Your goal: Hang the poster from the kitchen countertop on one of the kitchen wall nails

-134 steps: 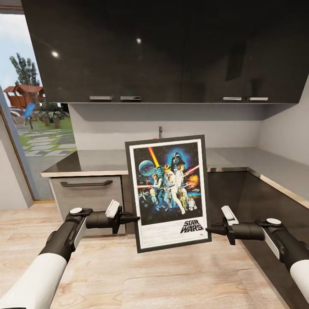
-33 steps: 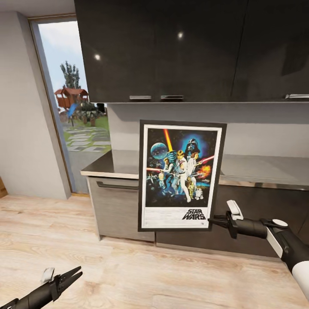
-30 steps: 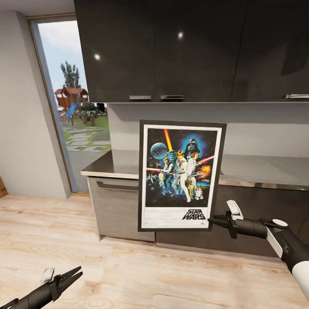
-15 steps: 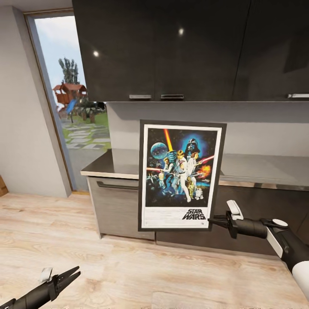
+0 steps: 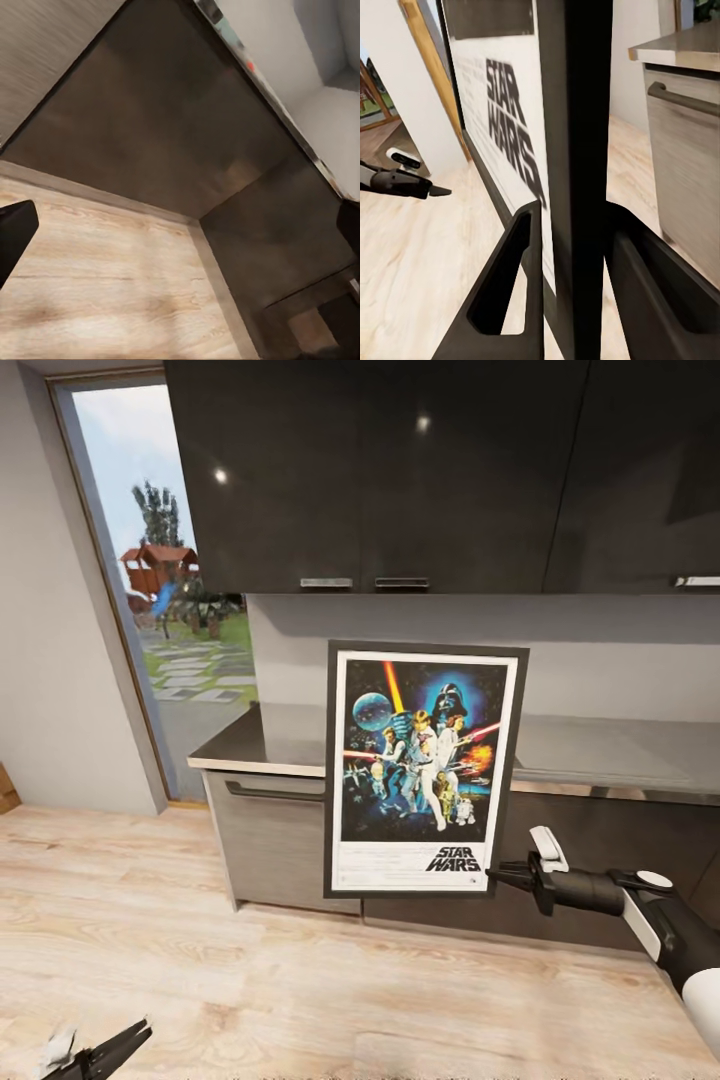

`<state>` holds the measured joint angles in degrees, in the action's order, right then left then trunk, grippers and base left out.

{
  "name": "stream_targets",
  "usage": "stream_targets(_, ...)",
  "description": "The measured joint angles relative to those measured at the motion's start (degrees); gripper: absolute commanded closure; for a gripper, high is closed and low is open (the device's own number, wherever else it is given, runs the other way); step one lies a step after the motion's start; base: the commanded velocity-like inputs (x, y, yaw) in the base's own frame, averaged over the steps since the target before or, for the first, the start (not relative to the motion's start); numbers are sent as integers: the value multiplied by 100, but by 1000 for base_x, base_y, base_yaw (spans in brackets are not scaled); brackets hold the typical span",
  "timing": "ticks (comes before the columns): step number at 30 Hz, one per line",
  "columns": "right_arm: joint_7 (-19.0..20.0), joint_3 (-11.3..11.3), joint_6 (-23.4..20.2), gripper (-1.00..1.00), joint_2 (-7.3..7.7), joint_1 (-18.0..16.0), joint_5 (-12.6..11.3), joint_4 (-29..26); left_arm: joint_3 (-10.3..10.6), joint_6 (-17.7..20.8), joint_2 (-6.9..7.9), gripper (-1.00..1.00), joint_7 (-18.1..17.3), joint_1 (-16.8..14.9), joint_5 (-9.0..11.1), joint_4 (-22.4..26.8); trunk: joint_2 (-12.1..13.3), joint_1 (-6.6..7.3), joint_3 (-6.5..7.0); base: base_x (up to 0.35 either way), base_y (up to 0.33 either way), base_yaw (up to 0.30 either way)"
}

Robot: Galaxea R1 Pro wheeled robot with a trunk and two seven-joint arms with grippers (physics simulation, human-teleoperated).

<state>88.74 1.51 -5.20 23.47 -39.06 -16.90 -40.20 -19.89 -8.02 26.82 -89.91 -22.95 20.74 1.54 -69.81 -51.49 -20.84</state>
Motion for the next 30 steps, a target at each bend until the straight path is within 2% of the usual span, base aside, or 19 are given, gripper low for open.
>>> stream_targets(3,1,-4,0,100,5,0,0,1,9,0,-80,-100,0,56,98,-7,120,66,26,0,0,0)
stream_targets(9,-1,-2,0,100,5,0,0,1,0,-4,-184,-100,3,72,124,-1,361,198,78,0,0,0)
stream_targets(30,-2,1,0,100,-4,0,0,1,-6,0,-205,-100,79,148,132,0,1204,659,260,0,0,0)
